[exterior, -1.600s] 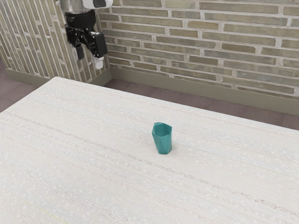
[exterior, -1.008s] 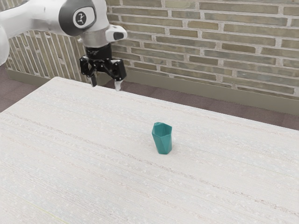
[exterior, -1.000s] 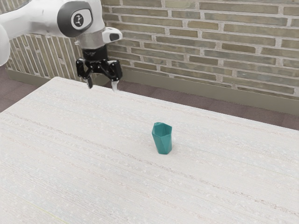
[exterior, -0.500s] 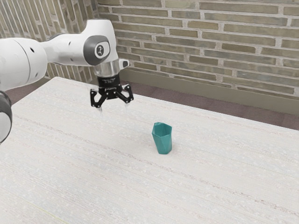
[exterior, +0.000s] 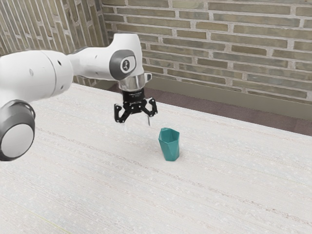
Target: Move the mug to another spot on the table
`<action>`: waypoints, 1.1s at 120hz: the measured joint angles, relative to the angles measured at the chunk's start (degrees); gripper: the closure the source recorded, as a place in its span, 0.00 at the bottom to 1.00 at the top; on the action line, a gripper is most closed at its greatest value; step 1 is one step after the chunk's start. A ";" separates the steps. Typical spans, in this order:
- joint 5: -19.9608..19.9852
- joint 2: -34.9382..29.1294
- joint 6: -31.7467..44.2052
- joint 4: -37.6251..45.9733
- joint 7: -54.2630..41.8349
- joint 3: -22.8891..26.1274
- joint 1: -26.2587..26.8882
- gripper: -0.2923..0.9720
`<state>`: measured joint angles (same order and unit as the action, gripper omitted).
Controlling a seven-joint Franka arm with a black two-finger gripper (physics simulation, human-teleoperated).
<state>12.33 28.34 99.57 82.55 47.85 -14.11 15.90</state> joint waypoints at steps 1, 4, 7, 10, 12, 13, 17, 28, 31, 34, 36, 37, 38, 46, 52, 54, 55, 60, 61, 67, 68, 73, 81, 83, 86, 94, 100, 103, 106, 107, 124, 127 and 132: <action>0.08 0.18 0.02 -0.16 0.12 0.13 0.01 0.23; 0.34 0.63 0.08 -0.61 0.49 0.46 0.02 0.23; 0.53 1.08 0.13 -0.97 0.85 1.04 0.00 0.23; 0.65 1.48 0.17 -1.46 1.23 1.61 -0.01 0.23; 0.70 1.81 0.19 -1.96 1.49 2.06 0.00 0.23; 0.72 2.03 0.20 -2.21 1.62 2.23 0.01 0.23; 0.80 2.70 0.25 -2.86 2.12 2.76 0.03 0.23; 1.03 3.57 0.28 -4.31 3.42 3.16 0.02 0.23; 1.22 4.01 0.26 -5.25 4.01 3.15 0.01 0.23; 1.41 4.66 0.21 -6.52 4.63 3.09 0.01 0.23; 1.53 5.24 0.17 -7.41 5.03 3.05 -0.01 0.23; 1.58 5.67 0.13 -8.02 5.23 3.03 -0.02 0.23; 1.63 6.04 0.09 -8.54 5.43 3.00 -0.03 0.23; 1.91 10.01 -0.67 -13.65 6.90 2.83 -0.07 0.23; 2.07 12.19 -1.13 -15.83 7.91 2.76 -0.07 0.23; 2.12 12.67 -1.25 -16.24 8.22 2.74 -0.07 0.23; 2.14 12.89 -1.31 -16.41 8.38 2.73 -0.07 0.23; 2.22 13.87 -1.54 -16.94 9.12 2.71 -0.08 0.23; 2.25 14.06 -1.57 -17.01 9.26 2.70 -0.08 0.23; 2.44 14.93 -1.74 -17.27 10.06 2.67 -0.08 0.23; 2.46 15.03 -1.76 -17.30 10.19 2.66 -0.08 0.23; 2.58 15.40 -1.86 -17.40 10.81 2.57 -0.11 0.23; 2.63 15.64 -2.20 -18.91 11.70 2.12 -0.09 0.23; 2.63 15.65 -2.38 -19.61 11.91 2.01 -0.09 0.23; 2.63 15.65 -2.67 -20.51 12.23 1.90 -0.11 0.23; 2.62 16.02 -3.27 -22.32 13.01 1.78 -0.14 0.23; 2.60 17.42 -3.63 -24.27 13.49 1.15 -0.15 0.23; 2.58 18.40 -3.77 -25.33 13.64 0.67 -0.16 0.23; 2.57 19.38 -3.88 -26.32 13.76 0.15 -0.18 0.23; 2.56 19.72 -3.90 -26.65 13.78 -0.03 -0.20 0.23; 2.50 23.90 -4.12 -31.36 14.08 -1.47 -0.85 0.23; 2.51 24.22 -4.12 -31.69 14.13 -1.51 -0.89 0.23; 2.51 24.54 -4.10 -31.99 14.20 -1.54 -0.93 0.23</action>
<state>14.84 52.88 95.47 50.56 62.04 -15.65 14.97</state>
